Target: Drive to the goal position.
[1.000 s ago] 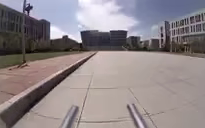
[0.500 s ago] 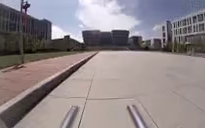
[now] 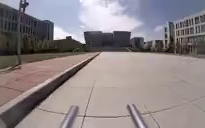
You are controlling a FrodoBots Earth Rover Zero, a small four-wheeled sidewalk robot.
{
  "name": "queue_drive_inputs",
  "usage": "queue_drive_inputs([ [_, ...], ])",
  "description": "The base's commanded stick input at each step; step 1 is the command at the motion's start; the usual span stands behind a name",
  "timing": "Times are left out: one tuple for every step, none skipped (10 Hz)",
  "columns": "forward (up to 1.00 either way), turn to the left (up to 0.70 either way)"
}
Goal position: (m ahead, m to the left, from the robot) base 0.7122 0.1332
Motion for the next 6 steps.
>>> queue_drive_inputs([
  [0.70,0.00],
  [0.70,0.00],
  [0.70,0.00],
  [0.70,0.00],
  [0.70,0.00],
  [0.70,0.00],
])
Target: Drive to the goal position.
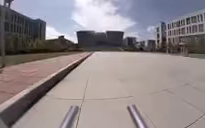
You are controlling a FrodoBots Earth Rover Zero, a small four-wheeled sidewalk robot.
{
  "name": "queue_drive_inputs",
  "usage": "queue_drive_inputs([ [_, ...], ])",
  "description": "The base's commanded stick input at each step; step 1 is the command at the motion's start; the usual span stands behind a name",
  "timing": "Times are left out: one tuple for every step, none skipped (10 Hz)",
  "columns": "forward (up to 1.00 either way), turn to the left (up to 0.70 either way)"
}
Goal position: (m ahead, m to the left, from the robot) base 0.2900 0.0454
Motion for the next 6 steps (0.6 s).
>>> queue_drive_inputs([
  [0.70,0.00],
  [0.70,0.00],
  [0.70,0.00],
  [0.70,0.00],
  [0.70,0.00],
  [0.70,0.00],
])
